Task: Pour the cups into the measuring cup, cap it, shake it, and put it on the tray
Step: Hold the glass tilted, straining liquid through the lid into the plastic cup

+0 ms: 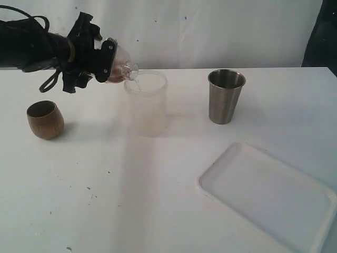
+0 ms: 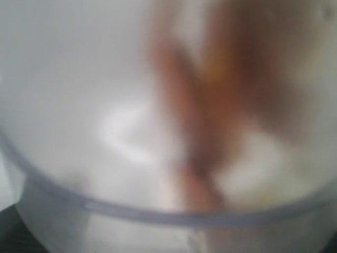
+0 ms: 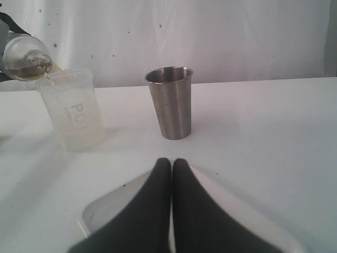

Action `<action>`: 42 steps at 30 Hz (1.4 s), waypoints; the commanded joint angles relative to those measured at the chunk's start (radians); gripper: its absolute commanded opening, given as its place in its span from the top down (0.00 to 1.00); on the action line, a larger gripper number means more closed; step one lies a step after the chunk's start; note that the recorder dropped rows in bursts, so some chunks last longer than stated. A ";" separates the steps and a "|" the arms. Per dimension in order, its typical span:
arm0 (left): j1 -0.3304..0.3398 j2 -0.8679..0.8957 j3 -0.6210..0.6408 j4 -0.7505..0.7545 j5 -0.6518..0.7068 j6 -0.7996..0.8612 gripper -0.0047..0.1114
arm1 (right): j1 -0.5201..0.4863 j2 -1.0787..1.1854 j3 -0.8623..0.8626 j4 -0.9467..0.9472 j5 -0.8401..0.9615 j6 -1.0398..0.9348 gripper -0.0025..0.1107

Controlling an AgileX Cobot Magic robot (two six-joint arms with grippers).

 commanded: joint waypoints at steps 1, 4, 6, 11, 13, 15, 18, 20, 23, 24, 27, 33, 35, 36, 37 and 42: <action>-0.003 -0.020 -0.037 0.016 -0.045 -0.006 0.96 | 0.002 -0.007 0.007 -0.003 -0.007 0.004 0.98; -0.003 -0.020 -0.063 0.016 -0.045 -0.006 0.96 | 0.002 -0.007 0.007 -0.003 -0.007 0.004 0.98; -0.003 -0.015 -0.082 0.016 -0.045 -0.004 0.96 | 0.002 -0.007 0.007 -0.003 -0.007 0.004 0.98; -0.003 0.000 -0.114 0.062 -0.045 0.026 0.96 | 0.002 -0.007 0.007 -0.003 -0.007 0.004 0.98; -0.003 0.002 -0.114 0.131 -0.045 0.027 0.96 | 0.002 -0.007 0.007 -0.003 -0.007 0.004 0.98; -0.003 0.002 -0.114 0.185 -0.045 0.027 0.96 | 0.002 -0.007 0.007 -0.003 -0.007 0.004 0.98; -0.003 0.002 -0.114 0.196 -0.059 0.027 0.96 | 0.002 -0.007 0.007 -0.003 -0.007 0.004 0.98; -0.003 0.002 -0.114 0.196 -0.075 0.027 0.96 | 0.002 -0.007 0.007 -0.003 -0.007 0.004 0.98; -0.003 0.002 -0.114 0.200 -0.084 0.046 0.96 | 0.002 -0.007 0.007 -0.003 -0.007 0.004 0.98; -0.003 0.002 -0.114 0.202 -0.091 0.063 0.96 | 0.002 -0.007 0.007 -0.003 -0.007 0.004 0.98; -0.003 0.002 -0.114 0.202 -0.107 0.105 0.96 | 0.002 -0.007 0.007 -0.003 -0.007 0.004 0.98; -0.003 0.002 -0.116 0.202 -0.137 0.158 0.96 | 0.002 -0.007 0.007 -0.003 -0.007 0.004 0.98; -0.003 0.008 -0.131 0.202 -0.134 0.158 0.96 | 0.002 -0.007 0.007 -0.003 -0.007 0.004 0.98; -0.003 0.013 -0.146 0.202 -0.121 0.158 0.96 | 0.002 -0.007 0.007 -0.003 -0.007 0.004 0.98; -0.003 0.019 -0.160 0.202 -0.109 0.158 0.96 | 0.002 -0.007 0.007 -0.003 -0.007 0.004 0.98; -0.003 0.032 -0.195 0.202 -0.132 0.158 0.96 | 0.002 -0.007 0.007 -0.003 -0.007 0.004 0.98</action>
